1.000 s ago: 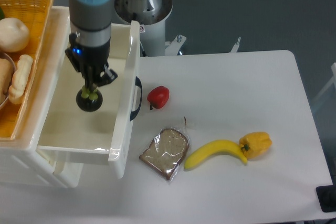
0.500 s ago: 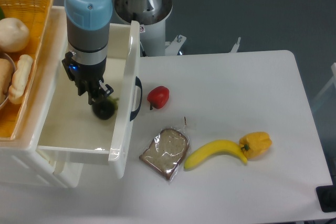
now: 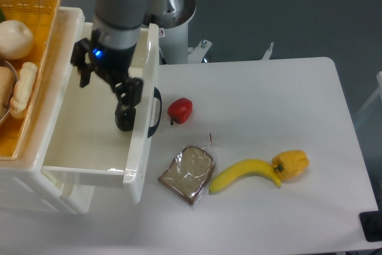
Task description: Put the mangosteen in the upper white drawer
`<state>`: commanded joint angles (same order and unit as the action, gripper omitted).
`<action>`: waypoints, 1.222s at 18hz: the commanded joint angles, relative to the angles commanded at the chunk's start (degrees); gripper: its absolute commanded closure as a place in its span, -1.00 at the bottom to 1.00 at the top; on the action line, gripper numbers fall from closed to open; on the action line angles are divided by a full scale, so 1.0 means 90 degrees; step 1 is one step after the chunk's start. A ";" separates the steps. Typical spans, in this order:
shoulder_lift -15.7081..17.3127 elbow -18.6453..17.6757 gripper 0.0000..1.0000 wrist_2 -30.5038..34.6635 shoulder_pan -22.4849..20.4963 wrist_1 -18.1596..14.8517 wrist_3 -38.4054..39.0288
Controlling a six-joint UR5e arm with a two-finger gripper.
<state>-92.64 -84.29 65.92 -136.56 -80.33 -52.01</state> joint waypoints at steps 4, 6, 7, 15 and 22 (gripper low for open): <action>-0.0038 -0.0010 -1.00 0.0010 -0.0966 0.0000 -0.1201; -0.0136 -0.0039 -1.00 0.0019 -0.1396 0.0019 -0.1670; -0.0233 -0.0078 -1.00 0.0097 -0.1602 0.0020 -0.1972; -0.1512 -0.0117 -1.00 0.2411 -0.2121 0.0770 -0.3313; -0.2460 0.0069 -1.00 0.2763 -0.2287 0.1006 -0.4463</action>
<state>-114.78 -83.67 90.79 -157.14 -71.28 -92.18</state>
